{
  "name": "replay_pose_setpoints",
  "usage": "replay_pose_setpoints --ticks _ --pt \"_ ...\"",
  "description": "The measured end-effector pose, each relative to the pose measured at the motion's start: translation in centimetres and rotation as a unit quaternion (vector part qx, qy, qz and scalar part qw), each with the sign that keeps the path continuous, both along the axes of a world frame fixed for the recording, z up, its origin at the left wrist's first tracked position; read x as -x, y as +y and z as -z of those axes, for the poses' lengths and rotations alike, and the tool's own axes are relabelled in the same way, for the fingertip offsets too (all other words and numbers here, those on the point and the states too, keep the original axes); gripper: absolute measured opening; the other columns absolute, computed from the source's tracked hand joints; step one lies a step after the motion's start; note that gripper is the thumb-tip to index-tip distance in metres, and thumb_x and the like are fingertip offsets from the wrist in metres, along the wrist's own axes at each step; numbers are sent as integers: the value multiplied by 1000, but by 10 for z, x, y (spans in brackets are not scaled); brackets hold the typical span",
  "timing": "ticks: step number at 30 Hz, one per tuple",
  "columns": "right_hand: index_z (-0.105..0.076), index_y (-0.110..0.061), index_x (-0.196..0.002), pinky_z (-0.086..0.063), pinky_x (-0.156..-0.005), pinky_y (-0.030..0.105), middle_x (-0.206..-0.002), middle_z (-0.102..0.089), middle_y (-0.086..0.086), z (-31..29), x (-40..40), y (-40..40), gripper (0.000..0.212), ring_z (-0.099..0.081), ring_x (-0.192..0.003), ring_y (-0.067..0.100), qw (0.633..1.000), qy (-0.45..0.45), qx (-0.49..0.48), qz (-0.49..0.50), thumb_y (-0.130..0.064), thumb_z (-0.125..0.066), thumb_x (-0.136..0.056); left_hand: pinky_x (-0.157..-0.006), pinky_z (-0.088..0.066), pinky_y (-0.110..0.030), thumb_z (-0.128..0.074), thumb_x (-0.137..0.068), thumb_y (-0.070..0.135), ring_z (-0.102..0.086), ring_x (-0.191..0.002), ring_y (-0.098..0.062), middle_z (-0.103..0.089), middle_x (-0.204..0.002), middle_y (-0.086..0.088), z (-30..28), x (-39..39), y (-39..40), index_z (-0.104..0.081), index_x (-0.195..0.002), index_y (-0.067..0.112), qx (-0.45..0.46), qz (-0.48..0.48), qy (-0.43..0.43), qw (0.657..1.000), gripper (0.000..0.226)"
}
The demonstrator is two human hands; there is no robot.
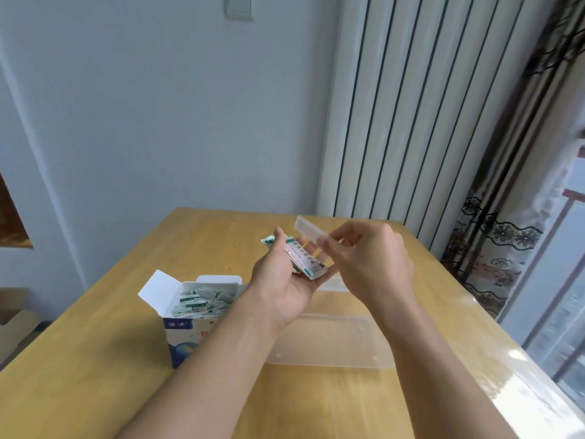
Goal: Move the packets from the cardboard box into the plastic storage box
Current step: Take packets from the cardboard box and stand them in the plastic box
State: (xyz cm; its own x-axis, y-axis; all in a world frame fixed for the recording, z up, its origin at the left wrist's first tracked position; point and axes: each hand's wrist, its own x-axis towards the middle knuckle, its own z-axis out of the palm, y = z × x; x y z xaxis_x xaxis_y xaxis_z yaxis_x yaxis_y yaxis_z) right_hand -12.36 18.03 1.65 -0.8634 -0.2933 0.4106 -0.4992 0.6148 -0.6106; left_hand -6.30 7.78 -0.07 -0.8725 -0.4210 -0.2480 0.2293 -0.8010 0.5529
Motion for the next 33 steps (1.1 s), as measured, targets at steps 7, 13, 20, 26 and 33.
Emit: replay_pose_setpoints --ticks 7,13,20,26,33 --pt "-77 -36 -93 -47 -62 29 -87 -71 -8 -8 -19 5 20 -65 -81 23 983 38 -170 -65 -50 -64 -90 -54 -59 -35 -47 -96 65 -70 -57 -23 -70 -72 -12 2 -3 -4 -56 -114 1 36 95 -12 995 67" --pt "-73 -39 -105 -54 -74 34 -100 -72 -15 -22 -13 17 18 -64 -91 12 993 71 -29 -89 -36 -56 -102 -50 -57 -26 -68 -94 17 -73 -67 -18 -75 -86 -9 5 -7 -1 -64 -112 3 137 60 -41 988 23" --pt "-36 -38 -156 -40 -101 27 -150 -53 -8 -14 -7 13 51 -48 -138 12 972 -6 -64 -226 -47 -42 -106 -48 -41 -22 -60 -98 10 -52 -57 -10 -53 -72 -4 5 -8 7 -65 -83 13 400 97 -60 909 17" --pt "-69 -34 -122 -58 -83 36 -113 -72 -11 -13 -10 9 29 -66 -108 9 978 28 -35 -203 -45 -64 -96 -49 -38 -21 -49 -100 3 -51 -59 -9 -60 -71 -1 4 -11 8 -68 -90 24 479 82 -71 871 30" --pt "-71 -34 -124 -52 -78 23 -122 -70 -6 -7 -13 5 30 -59 -120 12 981 35 -32 -188 -25 -62 -97 -45 -37 -19 -35 -94 -4 -50 -51 -3 -58 -64 3 7 -9 10 -57 -92 19 536 63 -100 836 32"
